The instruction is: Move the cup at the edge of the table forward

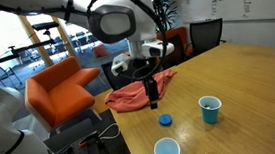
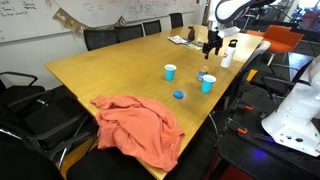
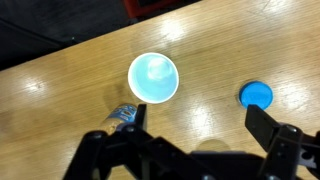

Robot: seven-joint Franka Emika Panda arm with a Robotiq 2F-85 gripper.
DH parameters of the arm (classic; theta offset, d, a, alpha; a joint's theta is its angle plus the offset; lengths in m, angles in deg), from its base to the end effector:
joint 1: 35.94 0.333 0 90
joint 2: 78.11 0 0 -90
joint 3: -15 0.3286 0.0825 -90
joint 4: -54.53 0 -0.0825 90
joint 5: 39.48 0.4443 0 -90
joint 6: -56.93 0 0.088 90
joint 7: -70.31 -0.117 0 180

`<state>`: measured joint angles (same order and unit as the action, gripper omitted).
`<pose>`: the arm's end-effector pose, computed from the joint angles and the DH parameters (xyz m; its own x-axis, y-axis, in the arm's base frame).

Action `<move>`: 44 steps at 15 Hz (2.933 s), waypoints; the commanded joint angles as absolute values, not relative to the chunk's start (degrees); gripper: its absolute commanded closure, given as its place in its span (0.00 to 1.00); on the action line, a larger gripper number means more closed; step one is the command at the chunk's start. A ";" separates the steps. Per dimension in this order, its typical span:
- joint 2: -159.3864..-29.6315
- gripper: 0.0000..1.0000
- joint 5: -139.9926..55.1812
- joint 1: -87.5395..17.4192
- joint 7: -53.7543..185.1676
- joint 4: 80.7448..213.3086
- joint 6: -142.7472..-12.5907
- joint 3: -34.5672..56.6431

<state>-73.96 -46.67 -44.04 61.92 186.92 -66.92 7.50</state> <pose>0.5162 -0.1502 0.3330 0.9382 -0.3397 -0.0661 -0.3325 -0.9378 0.0996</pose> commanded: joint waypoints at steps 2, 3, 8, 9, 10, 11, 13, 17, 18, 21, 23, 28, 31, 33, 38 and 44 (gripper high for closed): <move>-80.12 0.00 -43.75 -44.64 64.05 189.10 -78.84 6.39; -81.49 0.00 -42.92 -44.68 64.59 189.40 -80.85 6.26; -87.84 0.00 -36.13 -45.28 66.75 191.07 -90.05 6.47; -88.79 0.00 -35.18 -45.42 66.93 191.25 -91.03 6.51; -89.80 0.00 -34.39 -45.58 67.00 191.43 -91.95 6.50; -90.61 0.00 -33.60 -45.77 67.05 191.49 -92.49 6.54; -92.15 0.00 -32.62 -46.16 66.91 191.52 -93.40 6.51; -94.77 0.00 -32.27 -46.56 65.70 191.52 -95.42 6.08; -95.48 0.00 -32.16 -46.71 65.49 191.54 -96.19 6.04; -97.15 0.00 -32.10 -47.12 65.04 191.50 -98.03 5.87; -98.16 0.00 -31.68 -47.31 64.77 191.44 -99.65 5.99; -99.44 0.41 -31.55 -46.92 64.59 191.47 -103.46 6.21; -99.67 0.64 -31.73 -46.65 64.34 191.43 -104.34 6.14; -99.51 0.80 -31.80 -46.51 64.21 191.50 -104.34 6.06; -97.53 1.00 -32.60 -45.07 62.25 192.08 -103.96 5.16; -88.35 0.99 -32.40 -43.46 56.06 192.09 -99.84 4.49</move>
<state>-94.92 -32.41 -44.86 59.32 190.78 -102.58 5.91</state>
